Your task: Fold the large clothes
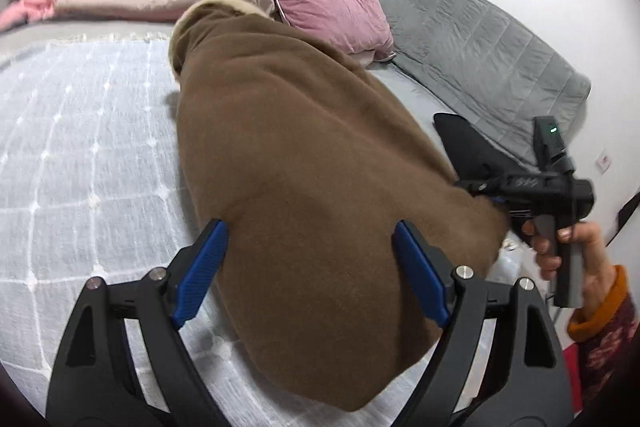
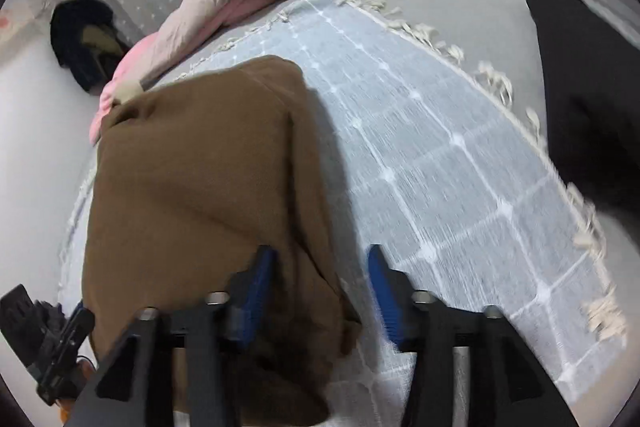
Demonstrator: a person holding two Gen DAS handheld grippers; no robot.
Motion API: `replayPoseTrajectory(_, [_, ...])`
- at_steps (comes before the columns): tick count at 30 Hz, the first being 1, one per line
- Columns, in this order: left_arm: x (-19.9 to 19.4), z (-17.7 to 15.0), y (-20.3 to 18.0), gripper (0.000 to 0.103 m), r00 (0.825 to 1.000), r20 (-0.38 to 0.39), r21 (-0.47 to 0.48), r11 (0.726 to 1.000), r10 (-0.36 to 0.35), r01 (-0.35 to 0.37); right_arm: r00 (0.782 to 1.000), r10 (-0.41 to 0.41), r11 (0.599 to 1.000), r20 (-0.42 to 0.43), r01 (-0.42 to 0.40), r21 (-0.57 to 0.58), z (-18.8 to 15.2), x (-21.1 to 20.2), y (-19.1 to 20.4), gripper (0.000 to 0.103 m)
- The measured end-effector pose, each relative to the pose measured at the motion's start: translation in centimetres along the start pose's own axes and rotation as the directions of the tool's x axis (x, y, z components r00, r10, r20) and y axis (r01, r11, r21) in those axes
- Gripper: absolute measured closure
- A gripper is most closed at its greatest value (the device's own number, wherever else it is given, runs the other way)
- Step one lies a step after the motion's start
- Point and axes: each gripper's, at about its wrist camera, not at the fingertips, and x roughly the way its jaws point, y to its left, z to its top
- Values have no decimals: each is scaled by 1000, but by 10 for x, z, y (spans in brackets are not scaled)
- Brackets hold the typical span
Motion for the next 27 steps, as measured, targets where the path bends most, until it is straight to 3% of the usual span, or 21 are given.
replayPoseTrajectory(3, [-5, 8, 9, 20, 1000, 3, -43, 999, -24, 24, 997, 7, 1000, 77, -7, 2, 14, -23, 9, 44])
replayPoseTrajectory(6, [-12, 13, 19, 22, 999, 33, -74, 997, -6, 9, 993, 35, 990, 115, -18, -141, 42, -41, 55, 44])
replayPoseTrajectory(10, [-4, 17, 33, 25, 999, 21, -121, 992, -30, 32, 991, 99, 935, 85, -64, -349, 67, -42, 136, 43])
replayPoseTrajectory(13, [2, 10, 38, 26, 997, 32, -179, 981, -65, 70, 990, 136, 888, 32, -107, -448, 83, -21, 200, 43])
replayPoseTrajectory(15, [3, 10, 36, 25, 998, 35, -158, 985, -59, 64, 989, 149, 862, -9, -134, -490, 96, -2, 235, 43])
replayPoseTrajectory(18, [3, 15, 37, 26, 997, 24, -143, 987, -72, 75, 993, 109, 826, -49, -118, -551, 113, 34, 290, 43])
replayPoseTrajectory(21, [3, 18, 49, 25, 996, 19, -167, 982, -83, 85, 984, 74, 802, -164, -156, -576, 126, 87, 331, 43])
replayPoseTrajectory(24, [3, 23, 64, 25, 997, 20, -201, 976, -79, 82, 981, -73, 780, -180, -57, -623, 128, 132, 356, 43])
replayPoseTrajectory(27, [8, 33, 78, 25, 998, 16, -232, 971, -61, 63, 960, -235, 729, -154, 69, -681, 124, 172, 368, 43])
